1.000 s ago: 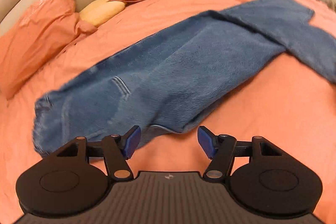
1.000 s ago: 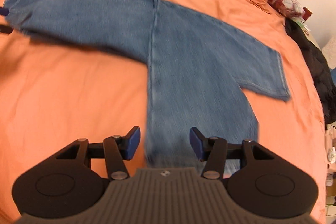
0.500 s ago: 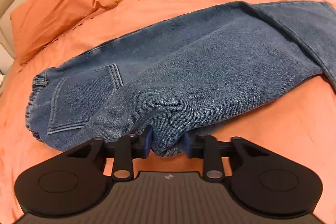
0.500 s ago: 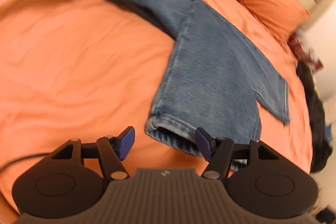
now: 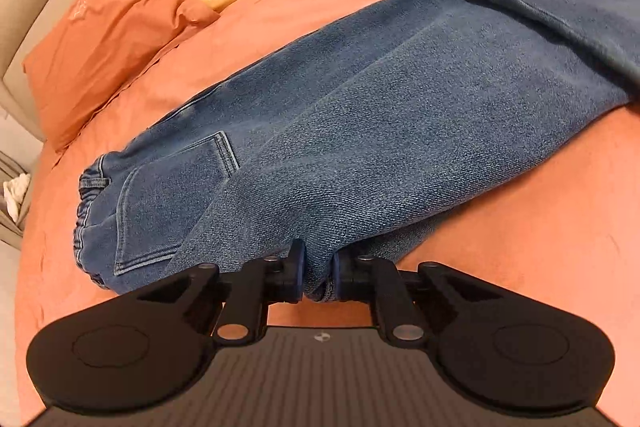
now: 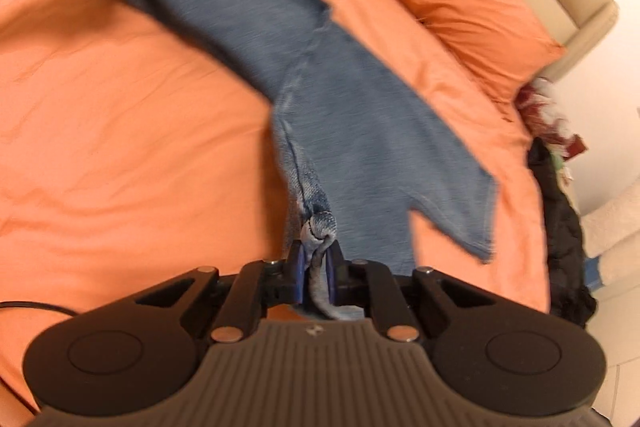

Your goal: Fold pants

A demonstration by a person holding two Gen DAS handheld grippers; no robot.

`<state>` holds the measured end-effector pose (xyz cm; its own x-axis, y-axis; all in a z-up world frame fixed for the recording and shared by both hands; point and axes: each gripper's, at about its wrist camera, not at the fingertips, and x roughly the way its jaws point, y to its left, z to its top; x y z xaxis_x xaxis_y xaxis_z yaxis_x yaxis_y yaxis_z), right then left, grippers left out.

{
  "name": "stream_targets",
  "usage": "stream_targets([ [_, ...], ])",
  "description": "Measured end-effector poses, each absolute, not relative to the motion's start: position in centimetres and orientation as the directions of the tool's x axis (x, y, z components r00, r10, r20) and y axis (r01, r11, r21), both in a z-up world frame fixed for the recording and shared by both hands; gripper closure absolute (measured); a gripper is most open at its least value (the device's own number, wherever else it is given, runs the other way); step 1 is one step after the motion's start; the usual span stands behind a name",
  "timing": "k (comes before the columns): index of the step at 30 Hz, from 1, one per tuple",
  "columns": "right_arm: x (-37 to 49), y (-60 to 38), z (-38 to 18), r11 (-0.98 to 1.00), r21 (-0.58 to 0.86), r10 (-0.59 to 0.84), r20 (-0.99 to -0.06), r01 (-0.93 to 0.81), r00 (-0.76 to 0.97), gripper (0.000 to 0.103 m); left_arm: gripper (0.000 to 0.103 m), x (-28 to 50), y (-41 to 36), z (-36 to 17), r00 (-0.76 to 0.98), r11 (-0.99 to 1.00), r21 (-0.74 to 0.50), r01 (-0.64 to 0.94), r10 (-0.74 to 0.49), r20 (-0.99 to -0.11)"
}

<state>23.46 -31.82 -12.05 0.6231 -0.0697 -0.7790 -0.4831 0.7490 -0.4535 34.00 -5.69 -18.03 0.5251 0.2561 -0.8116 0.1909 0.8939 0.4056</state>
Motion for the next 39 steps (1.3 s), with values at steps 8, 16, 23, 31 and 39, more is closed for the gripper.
stream_targets([
  [8,29.6,-35.7,-4.7,0.771,-0.549,-0.177,-0.672,-0.323,0.719,0.098,0.089,33.9,-5.5,-17.9,0.530,0.890,0.401,0.216,0.238,-0.814],
  [16,43.4,-41.0,-3.9,0.778,-0.613,-0.353,-0.610,-0.140,0.709,0.099,0.089,33.3,-5.3,-18.2,0.553,0.882,0.402,0.244,0.214,-0.805],
  [23,54.2,-45.1,-11.0,0.807,-0.582,-0.442,-0.711,-0.103,0.547,0.100,0.089,33.0,-5.4,-18.9,0.555,0.880,0.401,0.255,0.207,-0.806],
  [31,58.0,-47.8,-18.7,0.853,-0.513,-0.429,-0.796,-0.100,0.427,0.101,0.089,33.2,-5.3,-19.5,0.520,0.891,0.382,0.244,0.212,-0.828],
  [39,56.1,-51.8,-17.9,0.893,-0.449,-0.405,-0.829,-0.025,0.387,0.103,0.089,33.5,-5.2,-19.8,0.498,0.898,0.374,0.234,0.220,-0.839],
])
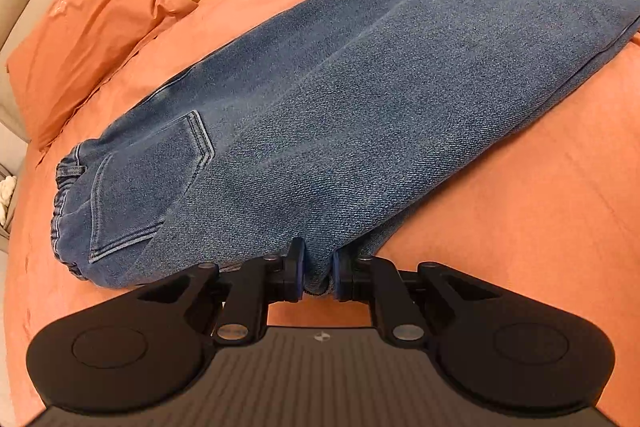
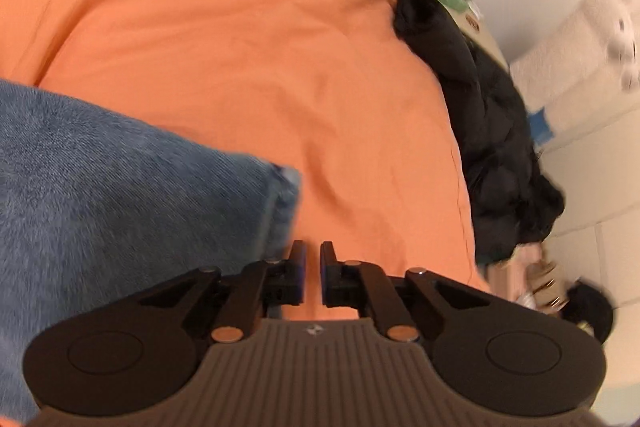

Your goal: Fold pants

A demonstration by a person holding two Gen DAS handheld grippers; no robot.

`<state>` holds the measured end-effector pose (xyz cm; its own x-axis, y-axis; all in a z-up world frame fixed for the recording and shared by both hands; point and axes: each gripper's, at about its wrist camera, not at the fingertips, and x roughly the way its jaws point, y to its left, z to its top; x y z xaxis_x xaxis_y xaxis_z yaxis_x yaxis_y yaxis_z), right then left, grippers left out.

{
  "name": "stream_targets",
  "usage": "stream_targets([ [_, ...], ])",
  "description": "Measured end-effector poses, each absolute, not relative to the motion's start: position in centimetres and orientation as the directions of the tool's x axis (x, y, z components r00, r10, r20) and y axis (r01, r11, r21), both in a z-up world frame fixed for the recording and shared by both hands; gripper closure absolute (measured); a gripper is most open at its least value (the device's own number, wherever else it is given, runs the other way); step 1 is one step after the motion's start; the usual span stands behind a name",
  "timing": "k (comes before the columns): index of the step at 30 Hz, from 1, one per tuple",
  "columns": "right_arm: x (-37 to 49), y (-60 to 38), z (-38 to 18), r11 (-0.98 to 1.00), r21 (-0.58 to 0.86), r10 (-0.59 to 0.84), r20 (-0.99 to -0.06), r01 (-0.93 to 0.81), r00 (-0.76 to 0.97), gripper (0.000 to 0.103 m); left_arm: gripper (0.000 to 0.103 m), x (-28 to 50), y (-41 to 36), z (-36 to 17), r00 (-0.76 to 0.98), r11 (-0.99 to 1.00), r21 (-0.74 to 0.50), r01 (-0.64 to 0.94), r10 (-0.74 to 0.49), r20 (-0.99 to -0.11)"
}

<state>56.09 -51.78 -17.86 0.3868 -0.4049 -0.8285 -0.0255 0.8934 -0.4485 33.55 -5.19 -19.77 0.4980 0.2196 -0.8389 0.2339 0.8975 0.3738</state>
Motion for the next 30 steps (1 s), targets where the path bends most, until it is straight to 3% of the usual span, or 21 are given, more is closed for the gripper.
stream_targets([
  [2,54.3,-52.7,-16.7,0.913,-0.408,-0.374,-0.837,-0.001,0.399,0.101,0.089,33.6,-5.1,-19.7,0.493,0.904,0.364,0.227,0.216,-0.843],
  [5,51.1,-53.8,-15.0,0.950,-0.311,-0.293,-0.854,0.030,0.429,0.086,0.089,33.6,-5.1,-19.7,0.496,0.906,0.363,0.217,0.217,-0.841],
  [7,48.5,-53.9,-14.2,0.963,-0.268,-0.244,-0.851,0.015,0.465,0.082,0.089,33.4,-5.1,-19.7,0.502,0.905,0.367,0.217,0.219,-0.837],
  [16,37.7,-47.7,-17.0,0.824,-0.454,-0.196,-0.789,-0.338,0.583,0.076,0.092,32.7,-5.2,-19.1,0.514,0.898,0.377,0.227,0.219,-0.829],
  [21,36.5,-46.0,-19.5,0.632,-0.619,-0.221,-0.721,-0.467,0.657,0.064,0.097,32.3,-5.4,-18.7,0.508,0.884,0.389,0.260,0.217,-0.834],
  [26,36.6,-44.3,-22.3,0.412,-0.727,-0.251,-0.671,-0.550,0.698,0.063,0.098,31.7,-4.8,-20.3,0.477,0.894,0.354,0.274,0.193,-0.857],
  [30,37.0,-44.2,-24.5,0.319,-0.744,-0.284,-0.666,-0.587,0.690,0.067,0.097,32.0,-3.3,-21.1,0.443,0.941,0.252,0.228,0.130,-0.887],
])
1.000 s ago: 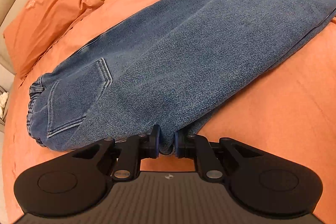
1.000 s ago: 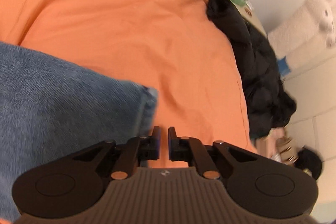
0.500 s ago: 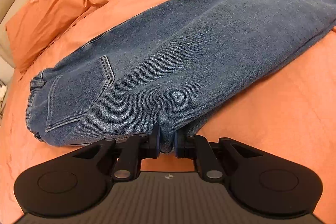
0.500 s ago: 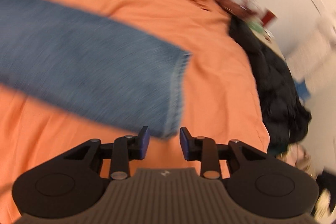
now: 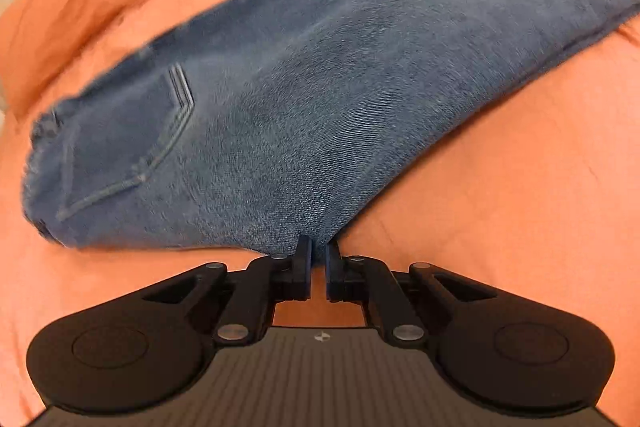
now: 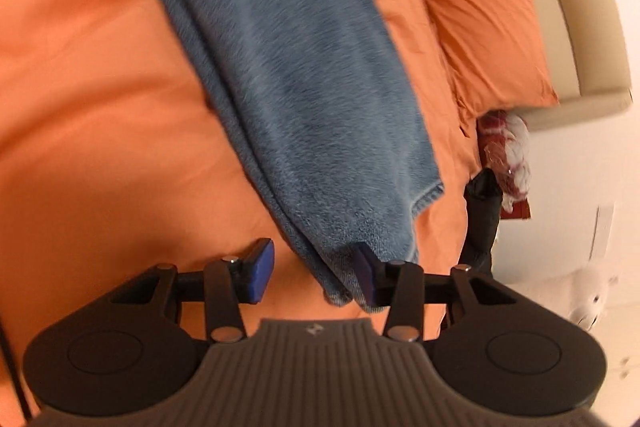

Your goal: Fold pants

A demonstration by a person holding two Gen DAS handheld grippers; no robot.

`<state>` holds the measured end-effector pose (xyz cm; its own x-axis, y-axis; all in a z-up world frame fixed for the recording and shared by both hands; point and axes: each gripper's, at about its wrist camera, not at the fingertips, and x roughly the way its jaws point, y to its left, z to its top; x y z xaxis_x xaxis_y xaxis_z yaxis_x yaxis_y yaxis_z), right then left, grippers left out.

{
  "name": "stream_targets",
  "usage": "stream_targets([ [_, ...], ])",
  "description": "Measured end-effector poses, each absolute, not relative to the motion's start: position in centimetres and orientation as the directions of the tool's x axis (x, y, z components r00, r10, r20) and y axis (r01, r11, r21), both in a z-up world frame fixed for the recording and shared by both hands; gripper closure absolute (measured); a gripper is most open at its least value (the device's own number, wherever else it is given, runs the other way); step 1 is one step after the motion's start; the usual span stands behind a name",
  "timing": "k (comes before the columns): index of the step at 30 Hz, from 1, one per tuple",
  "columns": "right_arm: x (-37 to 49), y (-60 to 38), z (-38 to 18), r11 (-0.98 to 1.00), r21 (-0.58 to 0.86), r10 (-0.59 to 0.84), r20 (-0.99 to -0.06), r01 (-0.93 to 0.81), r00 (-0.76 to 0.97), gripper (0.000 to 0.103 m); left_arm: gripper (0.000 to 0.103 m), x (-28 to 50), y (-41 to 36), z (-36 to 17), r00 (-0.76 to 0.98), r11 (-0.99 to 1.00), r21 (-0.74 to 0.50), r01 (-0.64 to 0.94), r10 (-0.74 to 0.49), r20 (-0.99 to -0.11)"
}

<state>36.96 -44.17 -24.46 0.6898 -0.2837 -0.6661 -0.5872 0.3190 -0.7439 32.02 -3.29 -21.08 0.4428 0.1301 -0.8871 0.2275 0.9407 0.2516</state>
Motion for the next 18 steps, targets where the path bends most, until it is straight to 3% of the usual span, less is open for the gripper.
stream_targets([
  [5,37.3,-44.3,-25.4,0.262,-0.761,-0.313,-0.648,-0.593,0.694,0.075,0.095,32.3,-0.4,-19.8,0.356,0.981,0.067,0.180,-0.002,-0.934],
  [7,37.4,-44.3,-25.5,0.246,-0.764,-0.315,-0.645,-0.596,0.696,0.075,0.088,31.1,0.6,-19.3,0.371,0.987,0.056,0.153,-0.005,-0.929],
  [9,37.1,-44.4,-25.5,0.230,-0.767,-0.314,-0.641,-0.599,0.700,0.075,0.072,29.5,0.2,-18.6,0.444,0.972,0.142,0.188,0.045,-0.895],
  [12,37.2,-44.2,-25.7,0.216,-0.769,-0.316,-0.638,-0.601,0.702,0.075,0.048,27.8,-3.1,-19.2,0.551,0.848,0.402,0.345,0.164,-0.818],
  [15,37.0,-43.7,-25.8,0.213,-0.775,-0.332,-0.630,-0.595,0.702,0.075,0.045,27.1,-5.9,-21.4,0.594,0.692,0.540,0.479,0.197,-0.780],
  [18,36.7,-43.6,-25.7,0.217,-0.777,-0.337,-0.628,-0.591,0.701,0.076,0.044,27.6,-7.5,-23.0,0.620,0.614,0.591,0.523,0.202,-0.758],
])
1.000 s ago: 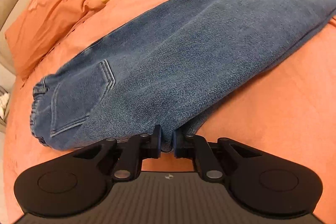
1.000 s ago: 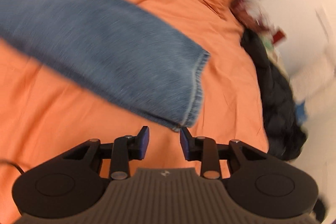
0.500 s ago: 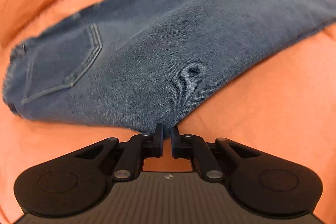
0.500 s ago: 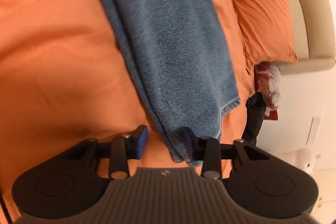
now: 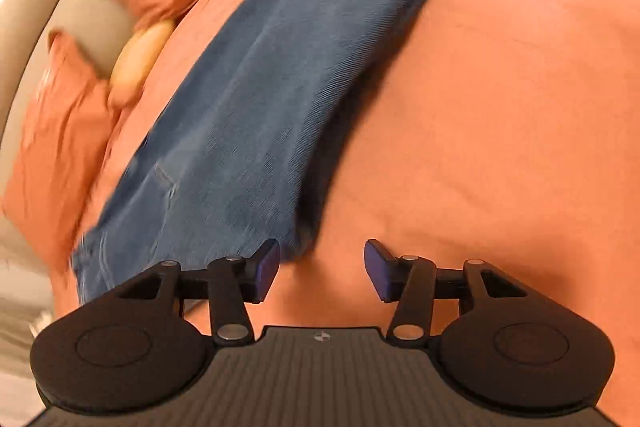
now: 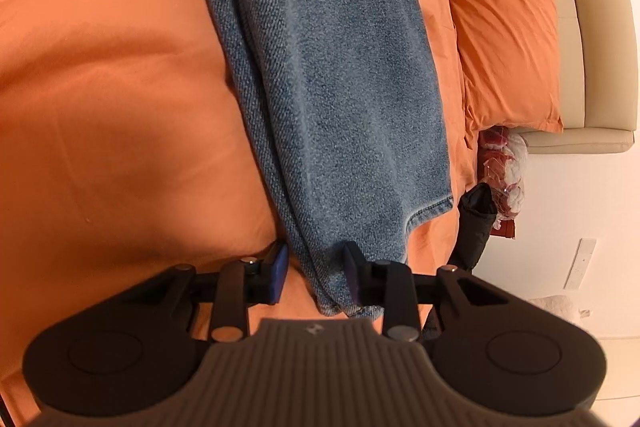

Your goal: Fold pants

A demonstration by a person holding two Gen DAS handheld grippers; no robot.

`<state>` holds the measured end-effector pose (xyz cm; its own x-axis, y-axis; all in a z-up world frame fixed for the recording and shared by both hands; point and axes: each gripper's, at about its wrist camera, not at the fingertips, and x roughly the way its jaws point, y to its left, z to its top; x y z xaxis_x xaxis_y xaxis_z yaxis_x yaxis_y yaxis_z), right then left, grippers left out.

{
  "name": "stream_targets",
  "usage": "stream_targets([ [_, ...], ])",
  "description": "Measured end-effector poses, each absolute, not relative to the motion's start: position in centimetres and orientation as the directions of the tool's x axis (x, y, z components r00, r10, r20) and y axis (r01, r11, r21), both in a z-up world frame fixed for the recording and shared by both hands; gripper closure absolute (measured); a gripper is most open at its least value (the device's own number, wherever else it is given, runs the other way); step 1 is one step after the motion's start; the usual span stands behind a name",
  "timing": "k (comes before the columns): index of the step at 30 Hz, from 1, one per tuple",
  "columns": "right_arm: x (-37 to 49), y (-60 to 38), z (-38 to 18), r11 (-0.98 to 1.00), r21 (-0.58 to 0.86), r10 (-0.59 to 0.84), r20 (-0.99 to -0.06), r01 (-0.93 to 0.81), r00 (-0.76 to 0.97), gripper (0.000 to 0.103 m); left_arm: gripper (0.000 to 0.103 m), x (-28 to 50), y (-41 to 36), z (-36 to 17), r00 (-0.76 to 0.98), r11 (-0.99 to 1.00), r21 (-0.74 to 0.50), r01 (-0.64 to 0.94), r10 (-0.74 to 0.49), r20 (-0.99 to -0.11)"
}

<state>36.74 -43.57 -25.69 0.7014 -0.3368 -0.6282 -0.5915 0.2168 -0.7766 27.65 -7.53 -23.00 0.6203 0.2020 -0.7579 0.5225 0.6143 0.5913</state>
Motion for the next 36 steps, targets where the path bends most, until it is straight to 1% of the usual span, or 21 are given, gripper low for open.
stream_targets([
  [3,36.5,-43.8,-25.7,0.199,-0.773,-0.328,-0.632,-0.603,0.702,0.076,0.038,29.1,-7.9,-24.1,0.637,0.585,0.634,0.506,0.242,-0.732],
  [7,36.5,-43.9,-26.5,0.144,-0.777,-0.316,-0.623,-0.612,0.716,0.076,0.034,30.6,-8.1,-24.7,0.648,0.555,0.661,0.505,0.262,-0.715],
  [9,36.7,-43.9,-27.2,0.109,-0.795,-0.319,-0.597,-0.597,0.736,0.076,0.031,30.7,-8.3,-25.3,0.678,0.491,0.705,0.512,0.274,-0.682],
  [11,37.1,-44.1,-27.7,0.091,-0.817,-0.334,-0.564,-0.570,0.755,0.076,0.033,30.3,-8.8,-26.2,0.724,0.384,0.766,0.515,0.283,-0.629],
  [12,37.2,-44.1,-27.9,0.078,-0.828,-0.342,-0.545,-0.555,0.765,0.077,0.040,30.3,-9.0,-26.5,0.735,0.348,0.783,0.516,0.289,-0.613],
  [14,37.4,-44.3,-28.0,0.043,-0.852,-0.379,-0.498,-0.522,0.780,0.078,0.045,30.2,-9.0,-26.4,0.748,0.303,0.802,0.516,0.297,-0.593],
  [15,37.6,-44.5,-27.6,0.054,-0.860,-0.391,-0.486,-0.508,0.781,0.085,0.048,29.9,-8.9,-26.0,0.758,0.289,0.810,0.510,0.294,-0.582],
  [16,37.8,-44.8,-26.9,0.080,-0.867,-0.401,-0.479,-0.491,0.781,0.091,0.055,29.6,-8.8,-25.5,0.773,0.274,0.822,0.500,0.287,-0.566],
  [17,37.8,-44.9,-26.0,0.106,-0.875,-0.394,-0.473,-0.473,0.788,0.092,0.060,29.1,-8.8,-24.9,0.793,0.259,0.836,0.485,0.274,-0.544],
  [19,37.9,-44.8,-24.3,0.131,-0.882,-0.388,-0.466,-0.453,0.795,0.093,0.075,28.5,-8.8,-23.3,0.825,0.238,0.857,0.457,0.247,-0.508],
  [20,38.0,-44.7,-23.4,0.140,-0.886,-0.387,-0.461,-0.443,0.799,0.093,0.078,28.7,-8.8,-22.4,0.833,0.246,0.862,0.444,0.241,-0.498],
  [21,38.2,-44.7,-22.6,0.147,-0.891,-0.387,-0.452,-0.431,0.804,0.094,0.085,29.0,-8.6,-21.4,0.835,0.266,0.861,0.434,0.238,-0.495],
  [22,38.3,-44.7,-21.7,0.150,-0.894,-0.386,-0.446,-0.422,0.808,0.094,0.089,29.7,-8.5,-20.6,0.834,0.285,0.856,0.431,0.237,-0.499],
  [24,38.3,-44.7,-19.9,0.145,-0.904,-0.382,-0.426,-0.402,0.820,0.094,0.090,31.1,-8.6,-19.4,0.833,0.298,0.854,0.427,0.239,-0.500],
  [27,37.6,-45.0,-18.1,0.141,-0.901,-0.386,-0.431,-0.410,0.816,0.094,0.091,31.6,-8.7,-17.6,0.809,0.341,0.819,0.462,0.217,-0.546],
  [29,37.1,-45.4,-18.8,0.117,-0.875,-0.412,-0.474,-0.471,0.779,0.094,0.091,31.1,-8.4,-17.3,0.763,0.373,0.760,0.532,0.179,-0.622],
  [31,36.8,-45.3,-20.5,0.117,-0.842,-0.446,-0.519,-0.528,0.729,0.094,0.091,30.5,-8.3,-18.7,0.699,0.372,0.698,0.612,0.160,-0.697],
  [33,36.4,-44.8,-22.5,0.124,-0.812,-0.475,-0.554,-0.571,0.684,0.094,0.092,30.9,-8.6,-20.4,0.574,0.422,0.579,0.697,0.155,-0.804],
  [34,36.3,-44.6,-23.3,0.143,-0.802,-0.487,-0.567,-0.580,0.664,0.094,0.094,31.3,-8.4,-20.9,0.518,0.466,0.521,0.715,0.147,-0.843],
  [35,36.1,-44.6,-23.8,0.157,-0.801,-0.493,-0.570,-0.577,0.657,0.093,0.091,31.6,-8.1,-21.1,0.490,0.511,0.486,0.709,0.138,-0.861],
  [36,35.9,-44.5,-24.0,0.177,-0.801,-0.495,-0.574,-0.572,0.652,0.090,0.078,31.8,-7.6,-20.9,0.485,0.556,0.465,0.689,0.122,-0.866],
])
